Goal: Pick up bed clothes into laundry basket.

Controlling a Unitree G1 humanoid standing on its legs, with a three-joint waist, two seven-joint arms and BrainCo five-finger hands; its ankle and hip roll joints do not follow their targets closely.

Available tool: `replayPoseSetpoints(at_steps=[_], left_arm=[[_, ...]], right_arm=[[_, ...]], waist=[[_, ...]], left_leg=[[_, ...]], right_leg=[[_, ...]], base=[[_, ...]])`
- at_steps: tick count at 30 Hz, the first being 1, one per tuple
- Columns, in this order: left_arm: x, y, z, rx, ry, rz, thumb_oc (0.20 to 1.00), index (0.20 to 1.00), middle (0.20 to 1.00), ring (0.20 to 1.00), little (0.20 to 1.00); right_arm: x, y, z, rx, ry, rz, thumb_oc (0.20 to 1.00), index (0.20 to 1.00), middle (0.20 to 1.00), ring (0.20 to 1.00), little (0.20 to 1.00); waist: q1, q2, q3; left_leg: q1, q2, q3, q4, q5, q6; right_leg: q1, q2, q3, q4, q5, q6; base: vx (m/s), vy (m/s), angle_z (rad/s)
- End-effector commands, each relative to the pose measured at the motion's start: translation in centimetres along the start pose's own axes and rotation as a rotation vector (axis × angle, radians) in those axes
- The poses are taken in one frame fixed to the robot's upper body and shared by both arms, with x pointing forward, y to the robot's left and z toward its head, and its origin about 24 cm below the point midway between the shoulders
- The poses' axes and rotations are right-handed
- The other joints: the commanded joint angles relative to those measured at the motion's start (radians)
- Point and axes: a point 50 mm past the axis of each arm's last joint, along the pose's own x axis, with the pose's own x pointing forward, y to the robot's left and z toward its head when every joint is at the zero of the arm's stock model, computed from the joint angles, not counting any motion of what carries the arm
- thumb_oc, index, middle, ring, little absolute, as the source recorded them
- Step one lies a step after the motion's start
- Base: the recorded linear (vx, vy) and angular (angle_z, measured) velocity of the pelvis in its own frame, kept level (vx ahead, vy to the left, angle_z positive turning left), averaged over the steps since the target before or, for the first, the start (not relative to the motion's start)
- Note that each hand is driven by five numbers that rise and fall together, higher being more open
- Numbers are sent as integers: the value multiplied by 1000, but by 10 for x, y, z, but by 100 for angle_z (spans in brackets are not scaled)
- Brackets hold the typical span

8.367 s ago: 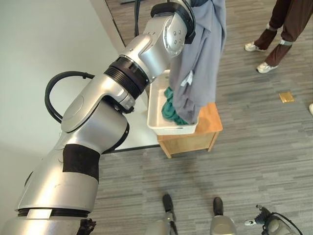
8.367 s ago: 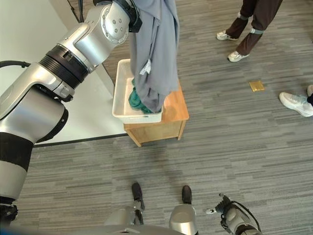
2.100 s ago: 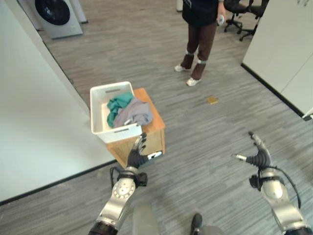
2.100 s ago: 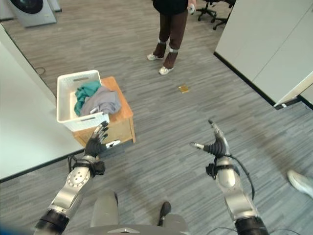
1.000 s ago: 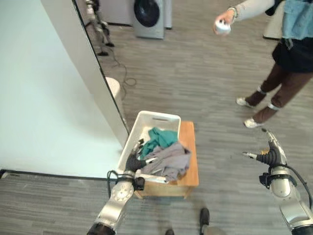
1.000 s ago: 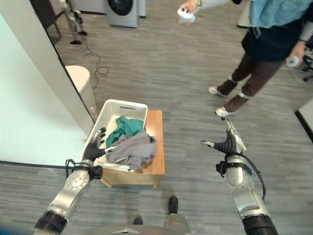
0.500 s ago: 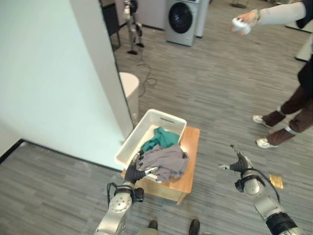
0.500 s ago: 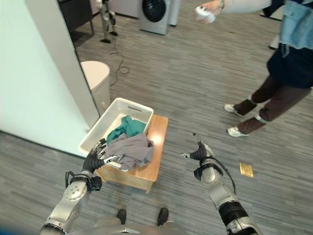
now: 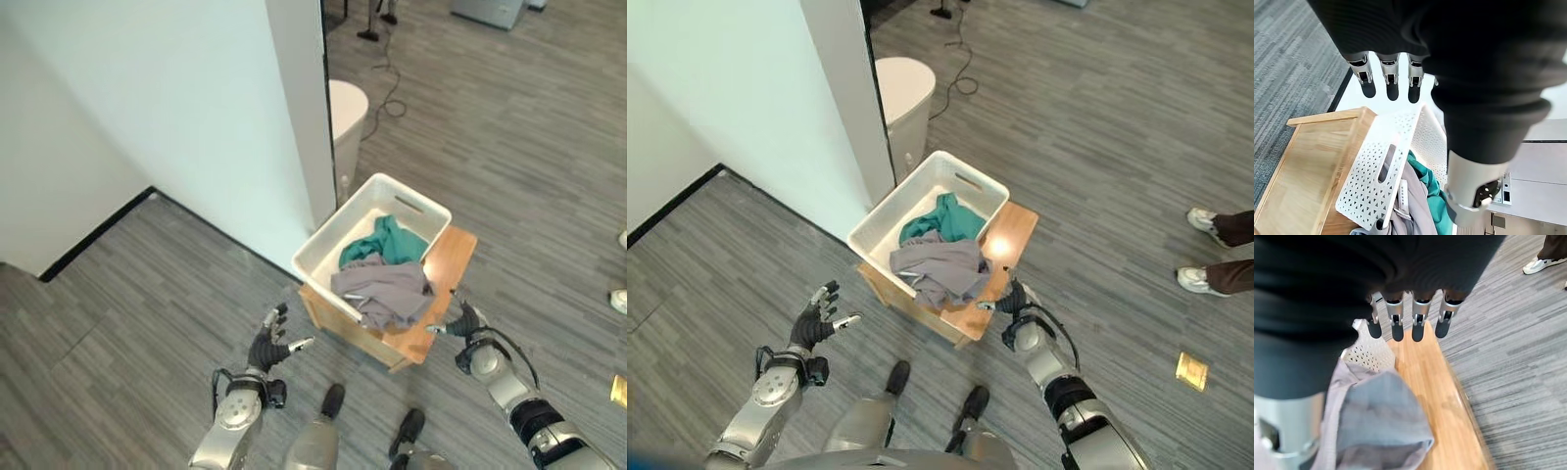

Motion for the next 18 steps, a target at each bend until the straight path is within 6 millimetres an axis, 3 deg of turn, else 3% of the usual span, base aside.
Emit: replayPoseSetpoints(at_steps=[1, 18], left_arm=[[13, -18, 34, 1, -170, -77, 1000, 1000, 1000, 1000, 1000], [22, -25, 54, -2, -269, -82, 1000, 1000, 1000, 1000, 1000]], right_arm=[[16, -39, 21, 14, -78, -139, 1000, 1000, 1000, 1000, 1000], [42, -79, 69, 2, -179, -293, 1000, 1000, 1000, 1000, 1000]], waist=[[6, 27, 21], [39, 50, 97]], left_leg=[[-58, 44, 41, -17, -13, -47], [-244, 39, 90, -17, 15, -71]], right_leg=[[103, -41, -48, 25, -206, 42], [-46, -75, -78, 23, -185, 60]], base=[[-44, 11, 6], [-27, 12, 3]])
